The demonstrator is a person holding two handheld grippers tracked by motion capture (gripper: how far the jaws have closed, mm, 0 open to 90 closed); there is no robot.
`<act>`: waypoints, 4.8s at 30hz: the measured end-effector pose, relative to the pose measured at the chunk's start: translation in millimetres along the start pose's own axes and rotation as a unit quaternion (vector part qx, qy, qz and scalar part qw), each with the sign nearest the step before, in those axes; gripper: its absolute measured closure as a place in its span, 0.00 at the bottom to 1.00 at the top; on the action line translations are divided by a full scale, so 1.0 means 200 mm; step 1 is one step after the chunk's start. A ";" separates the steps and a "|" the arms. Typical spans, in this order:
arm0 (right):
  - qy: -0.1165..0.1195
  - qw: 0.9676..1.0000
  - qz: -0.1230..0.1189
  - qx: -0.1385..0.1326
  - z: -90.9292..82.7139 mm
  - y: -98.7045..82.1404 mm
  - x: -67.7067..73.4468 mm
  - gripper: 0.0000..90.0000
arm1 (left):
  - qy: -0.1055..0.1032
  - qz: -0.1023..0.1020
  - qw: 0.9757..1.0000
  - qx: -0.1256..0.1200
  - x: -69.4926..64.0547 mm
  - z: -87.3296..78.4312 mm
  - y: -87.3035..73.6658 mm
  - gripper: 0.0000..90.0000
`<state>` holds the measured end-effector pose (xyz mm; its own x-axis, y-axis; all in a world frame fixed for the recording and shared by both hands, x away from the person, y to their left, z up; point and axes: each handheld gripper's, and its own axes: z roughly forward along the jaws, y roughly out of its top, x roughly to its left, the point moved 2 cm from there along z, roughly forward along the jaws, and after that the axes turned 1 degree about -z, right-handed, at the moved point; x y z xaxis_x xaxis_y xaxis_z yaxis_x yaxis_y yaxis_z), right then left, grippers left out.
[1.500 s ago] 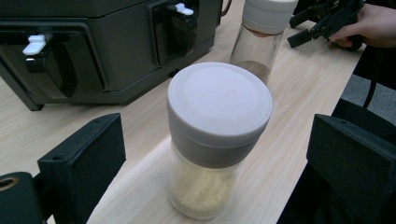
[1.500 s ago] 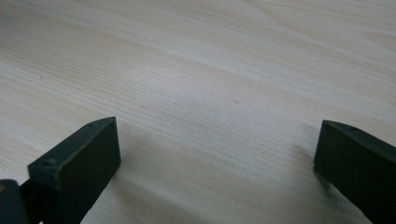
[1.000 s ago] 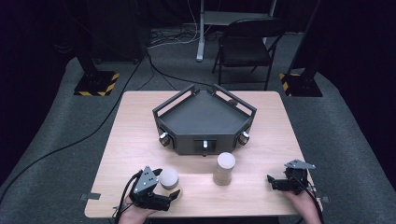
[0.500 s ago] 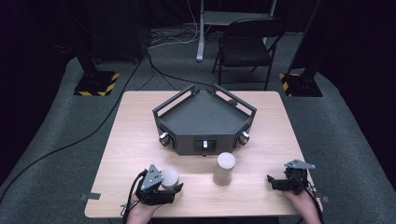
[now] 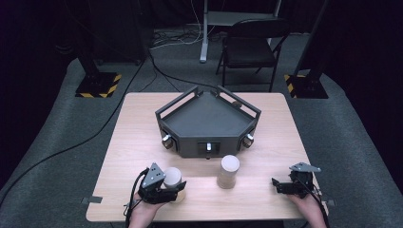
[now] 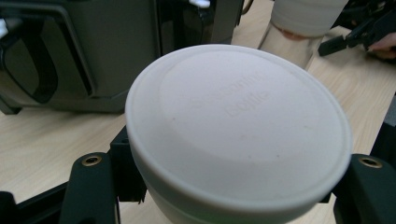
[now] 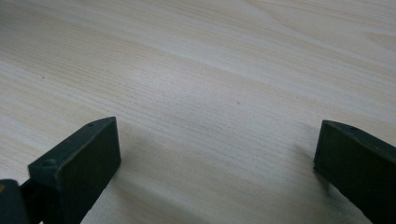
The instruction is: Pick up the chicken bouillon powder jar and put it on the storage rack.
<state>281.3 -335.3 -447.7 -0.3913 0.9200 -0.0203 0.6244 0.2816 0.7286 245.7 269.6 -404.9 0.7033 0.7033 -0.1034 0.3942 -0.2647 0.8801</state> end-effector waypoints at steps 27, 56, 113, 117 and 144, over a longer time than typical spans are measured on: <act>0.005 1.000 -0.004 0.000 0.00 0.00 -0.01 0.00 | 0.008 0.033 0.999 -0.036 0.10 -0.02 0.60 0.37; 0.010 1.000 -0.009 0.000 0.00 0.00 -0.02 0.00 | 0.080 -0.002 0.995 -0.056 0.19 0.29 0.90 0.37; 0.013 1.000 -0.012 0.000 0.01 0.01 -0.02 0.00 | 0.071 -0.021 0.997 -0.017 0.23 0.16 0.79 0.01; 0.013 1.000 -0.012 0.000 0.01 0.01 -0.02 0.00 | 0.073 -0.014 0.997 -0.023 0.23 0.11 0.73 0.01; 0.009 1.000 -0.009 0.000 0.00 0.00 -0.01 0.00 | 0.103 -0.019 0.994 -0.028 0.19 -0.14 0.02 0.04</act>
<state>282.5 -337.1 -447.7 -0.4142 0.9099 -0.0217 0.6169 0.2982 0.7283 257.4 315.0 -392.9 0.5499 0.8340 -0.0454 0.3811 -0.2021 0.9022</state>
